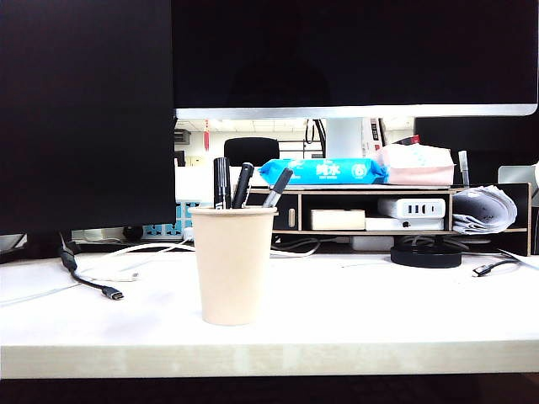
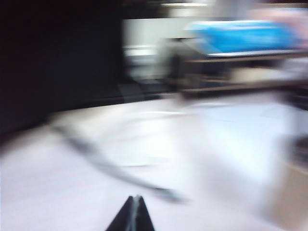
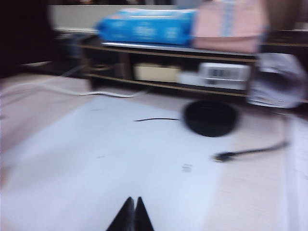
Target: Pick up the marker from the paper cup and put it on the table.
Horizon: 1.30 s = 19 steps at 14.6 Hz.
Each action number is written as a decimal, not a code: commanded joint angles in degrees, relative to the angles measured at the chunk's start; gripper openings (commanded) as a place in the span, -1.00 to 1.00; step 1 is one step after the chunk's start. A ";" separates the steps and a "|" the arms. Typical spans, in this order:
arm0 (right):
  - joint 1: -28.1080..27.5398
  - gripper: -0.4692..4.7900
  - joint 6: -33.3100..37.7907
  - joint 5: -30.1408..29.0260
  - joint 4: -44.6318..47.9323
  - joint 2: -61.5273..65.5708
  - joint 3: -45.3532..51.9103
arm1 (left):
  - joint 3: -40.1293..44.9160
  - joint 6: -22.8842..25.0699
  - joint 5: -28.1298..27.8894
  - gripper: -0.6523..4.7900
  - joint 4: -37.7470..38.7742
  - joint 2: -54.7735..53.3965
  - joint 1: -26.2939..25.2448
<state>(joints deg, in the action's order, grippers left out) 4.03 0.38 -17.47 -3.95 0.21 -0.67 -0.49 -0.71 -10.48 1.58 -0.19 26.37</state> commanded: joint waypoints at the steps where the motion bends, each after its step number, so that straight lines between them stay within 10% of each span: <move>1: 0.07 -0.84 4.48 -8.41 0.96 -0.02 0.15 | -0.02 0.24 3.76 -0.78 -0.35 0.00 11.58; 4: 0.07 -0.84 26.27 -9.70 0.74 -0.02 0.15 | -0.02 0.24 4.74 -0.78 -0.37 0.00 16.92; 19: 1.44 -0.84 16.96 -11.50 -3.98 -0.02 0.09 | -0.11 0.22 6.64 -0.78 8.66 -0.02 16.81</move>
<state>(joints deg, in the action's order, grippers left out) 5.19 17.45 -27.75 -7.90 0.21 -0.67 -0.67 -0.71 -4.21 9.48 -0.21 43.24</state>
